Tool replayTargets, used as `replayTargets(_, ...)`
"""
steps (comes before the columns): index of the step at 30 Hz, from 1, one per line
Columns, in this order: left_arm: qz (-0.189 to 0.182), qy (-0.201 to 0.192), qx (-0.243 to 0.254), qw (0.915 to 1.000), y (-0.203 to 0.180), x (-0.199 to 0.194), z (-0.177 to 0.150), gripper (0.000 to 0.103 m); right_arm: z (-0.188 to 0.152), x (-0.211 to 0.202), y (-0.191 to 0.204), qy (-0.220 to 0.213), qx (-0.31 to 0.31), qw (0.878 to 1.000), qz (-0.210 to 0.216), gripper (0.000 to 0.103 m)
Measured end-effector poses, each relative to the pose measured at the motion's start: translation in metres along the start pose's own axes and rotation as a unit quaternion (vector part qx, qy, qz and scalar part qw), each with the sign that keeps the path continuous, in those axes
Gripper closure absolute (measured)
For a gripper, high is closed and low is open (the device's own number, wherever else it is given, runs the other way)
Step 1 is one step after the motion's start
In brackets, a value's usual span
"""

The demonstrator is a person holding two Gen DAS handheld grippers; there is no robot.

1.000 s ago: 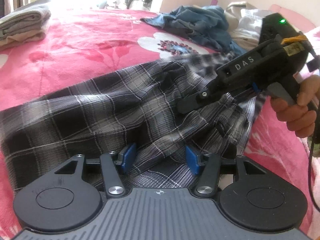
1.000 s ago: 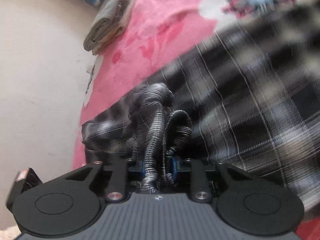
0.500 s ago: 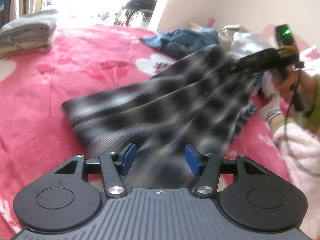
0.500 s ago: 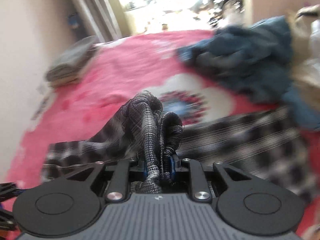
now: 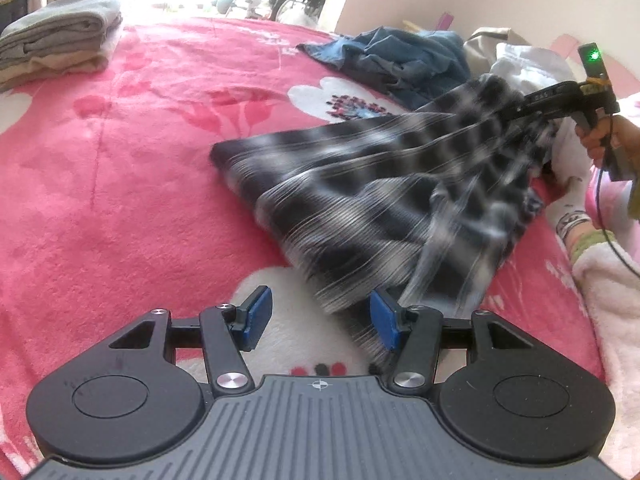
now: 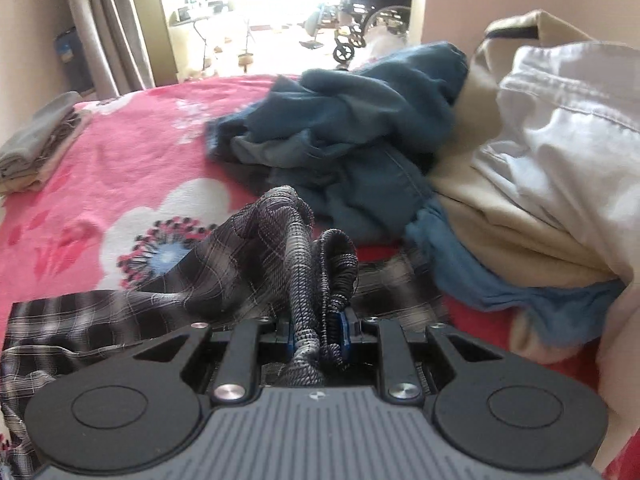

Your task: Fold clothes

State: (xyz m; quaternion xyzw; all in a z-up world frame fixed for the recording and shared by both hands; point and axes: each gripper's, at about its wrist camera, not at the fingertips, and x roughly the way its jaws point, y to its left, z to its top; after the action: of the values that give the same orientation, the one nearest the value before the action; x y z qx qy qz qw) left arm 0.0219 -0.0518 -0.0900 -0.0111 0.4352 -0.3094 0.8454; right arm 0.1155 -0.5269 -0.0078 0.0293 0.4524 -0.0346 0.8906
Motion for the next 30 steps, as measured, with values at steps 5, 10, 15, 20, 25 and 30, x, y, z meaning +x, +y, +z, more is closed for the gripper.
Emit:
replayTargets(5,0.007,0.012,0.0,0.9999,0.0,0.005,-0.001,0.049,-0.006,0.01,-0.022,0.011,0.012,1.0,-0.009,0.081)
replayTargets(10,0.008,0.021,0.002,0.9997,-0.003,0.01,0.0,0.049,-0.006,0.014,-0.046,0.012,0.027,0.999,-0.02,0.081)
replayTargets(15,0.011,0.028,0.006,0.9995,-0.006,0.013,0.001,0.049,-0.006,0.026,-0.07,0.019,0.046,0.998,-0.023,0.081)
replayTargets(20,0.015,0.033,0.01,0.9993,-0.009,0.013,0.002,0.049,-0.018,0.057,-0.088,0.041,0.088,0.995,-0.028,0.071)
replayTargets(25,0.012,0.032,0.009,0.9994,-0.008,0.011,0.003,0.049,-0.023,0.059,-0.104,0.02,0.11,0.992,-0.062,0.036)
replayTargets(30,0.007,0.033,-0.001,0.9994,-0.003,0.013,0.001,0.049,-0.017,0.04,-0.103,0.003,0.086,0.994,-0.067,0.031)
